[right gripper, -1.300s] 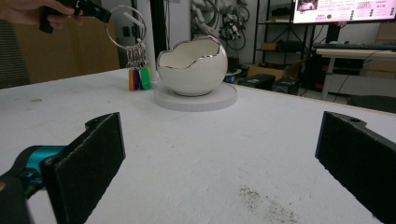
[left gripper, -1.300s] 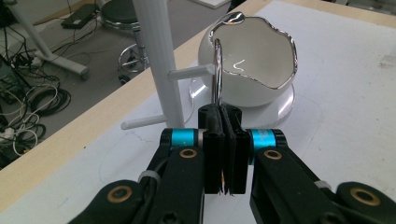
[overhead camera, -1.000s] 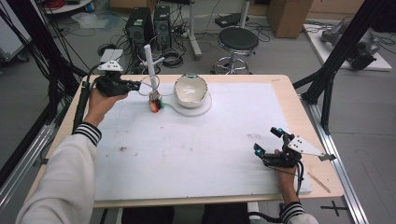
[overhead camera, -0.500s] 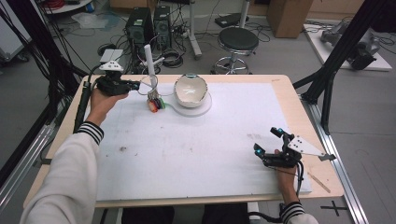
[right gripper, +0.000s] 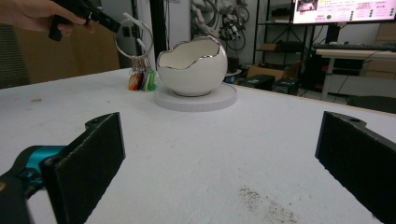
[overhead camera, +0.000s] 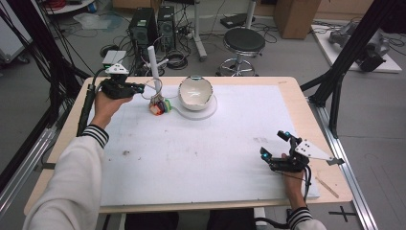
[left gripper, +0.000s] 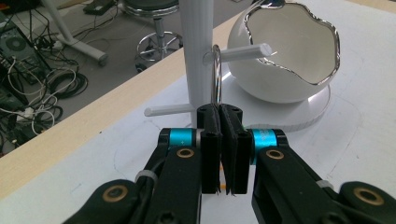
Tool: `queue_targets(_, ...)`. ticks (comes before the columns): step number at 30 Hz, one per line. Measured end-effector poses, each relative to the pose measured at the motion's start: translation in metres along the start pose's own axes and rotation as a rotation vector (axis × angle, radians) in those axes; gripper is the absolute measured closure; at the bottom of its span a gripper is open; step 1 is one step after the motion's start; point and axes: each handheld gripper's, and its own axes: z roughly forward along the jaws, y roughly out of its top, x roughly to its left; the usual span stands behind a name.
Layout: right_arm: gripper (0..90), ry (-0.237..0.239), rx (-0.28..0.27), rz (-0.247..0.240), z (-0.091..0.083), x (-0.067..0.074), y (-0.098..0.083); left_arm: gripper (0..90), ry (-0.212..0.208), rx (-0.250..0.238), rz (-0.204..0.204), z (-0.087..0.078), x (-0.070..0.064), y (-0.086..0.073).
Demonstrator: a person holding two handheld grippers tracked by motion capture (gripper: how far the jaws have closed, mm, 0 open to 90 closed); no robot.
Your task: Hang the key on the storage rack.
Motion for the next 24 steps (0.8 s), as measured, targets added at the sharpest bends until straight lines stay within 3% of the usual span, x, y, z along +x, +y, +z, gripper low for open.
queue_targets(5, 0.9, -0.002, 0.0, -0.003, 0.0, 0.0, 0.0, 69.9, 0.0, -0.009, 0.03, -0.004, -0.002, 0.002)
queue_targets(7, 0.9, -0.001, -0.001, -0.002, 0.0, 0.0, 0.0, 54.8, 0.007, -0.001, 0.031, -0.005, -0.004, 0.001)
queue_targets(10, 0.9, 0.0, 0.0, 0.001, 0.0, 0.0, 0.0, 47.2, 0.014, -0.054, 0.073, -0.013, -0.011, -0.004)
queue_targets(12, 0.9, 0.0, -0.001, -0.002, 0.0, 0.0, 0.0, 42.1, 0.002, -0.084, 0.081, -0.018, -0.014, -0.007)
queue_targets(15, 0.9, -0.001, -0.001, -0.002, 0.0, 0.0, 0.0, 38.9, -0.037, -0.143, 0.055, -0.029, -0.02, -0.013)
queue_targets(17, 0.9, -0.002, -0.001, -0.002, 0.0, 0.0, 0.0, 36.1, -0.069, -0.135, 0.039, -0.036, -0.022, -0.013)
queue_targets(22, 0.9, 0.0, 0.001, 0.003, 0.0, 0.0, 0.0, 26.4, -0.148, -0.243, 0.0, -0.054, -0.036, -0.021)
queue_targets(24, 0.9, -0.001, 0.0, 0.0, 0.0, 0.0, 0.0, 17.0, -0.198, -0.292, -0.052, -0.059, -0.04, -0.026)
